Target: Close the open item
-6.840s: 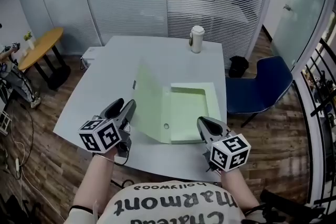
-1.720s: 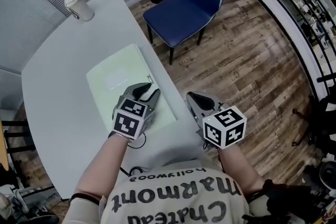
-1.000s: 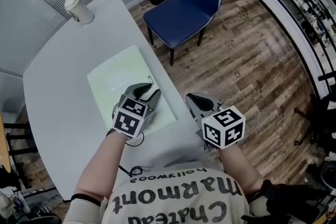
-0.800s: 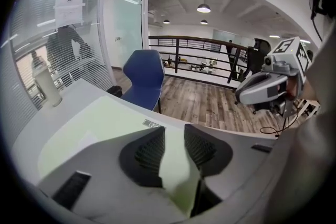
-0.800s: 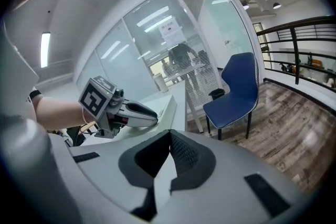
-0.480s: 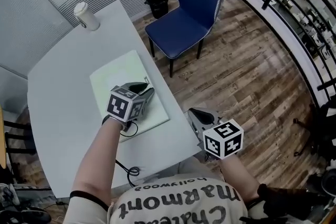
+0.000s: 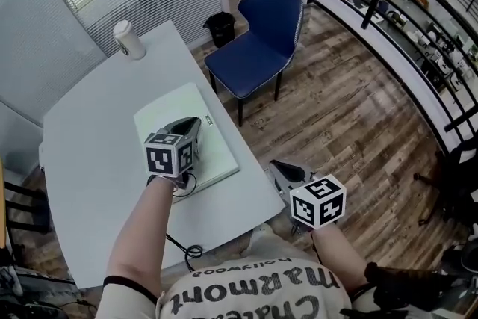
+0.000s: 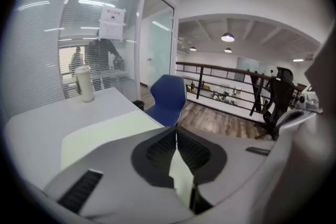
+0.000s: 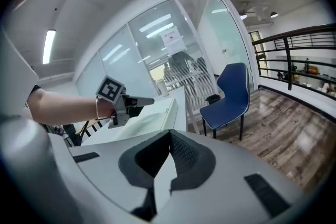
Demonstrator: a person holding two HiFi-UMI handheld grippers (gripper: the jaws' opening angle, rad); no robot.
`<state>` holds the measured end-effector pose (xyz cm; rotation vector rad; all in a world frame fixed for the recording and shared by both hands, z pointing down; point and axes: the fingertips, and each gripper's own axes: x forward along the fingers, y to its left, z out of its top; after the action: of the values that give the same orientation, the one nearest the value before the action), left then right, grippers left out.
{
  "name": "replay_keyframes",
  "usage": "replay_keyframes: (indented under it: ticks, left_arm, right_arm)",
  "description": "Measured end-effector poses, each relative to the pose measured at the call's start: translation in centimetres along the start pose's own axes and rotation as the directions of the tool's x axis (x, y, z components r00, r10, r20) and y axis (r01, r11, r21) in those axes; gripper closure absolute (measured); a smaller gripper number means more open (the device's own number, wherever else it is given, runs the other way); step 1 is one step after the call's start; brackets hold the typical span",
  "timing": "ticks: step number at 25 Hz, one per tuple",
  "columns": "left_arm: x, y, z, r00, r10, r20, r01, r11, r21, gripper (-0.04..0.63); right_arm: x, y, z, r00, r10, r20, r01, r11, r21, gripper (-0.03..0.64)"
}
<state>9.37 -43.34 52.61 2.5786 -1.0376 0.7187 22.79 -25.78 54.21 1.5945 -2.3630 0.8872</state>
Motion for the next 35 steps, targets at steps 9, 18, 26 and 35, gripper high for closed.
replay_keyframes:
  ticks: [9, 18, 26, 35]
  left_arm:
    - [-18.2, -2.7, 1.2, 0.888, -0.106, 0.448, 0.258, 0.921, -0.293, 0.574]
    - [-35.0, -3.9, -5.3, 0.863, -0.139, 0.485, 0.201, 0.976, -0.078, 0.574]
    - [-45.9, -3.4, -9.4, 0.854, -0.142, 0.5, 0.211, 0.974, -0.084, 0.575]
    - [-50.7, -4.6, -12.1, 0.843, -0.177, 0.508, 0.251, 0.965, -0.081, 0.574]
  right_arm:
    - [-2.8, 7.5, 2.8, 0.988, -0.037, 0.151, 0.042, 0.999, -0.031, 0.615]
    - [-9.0, 24.3, 4.5, 0.928, 0.029, 0.37, 0.032, 0.987, -0.158, 0.615]
    - [-13.2, 34.7, -0.2, 0.924, 0.005, 0.383, 0.08, 0.975, -0.207, 0.615]
    - [-15.0, 40.1, -4.2, 0.936, -0.018, 0.351, 0.101, 0.97, -0.219, 0.615]
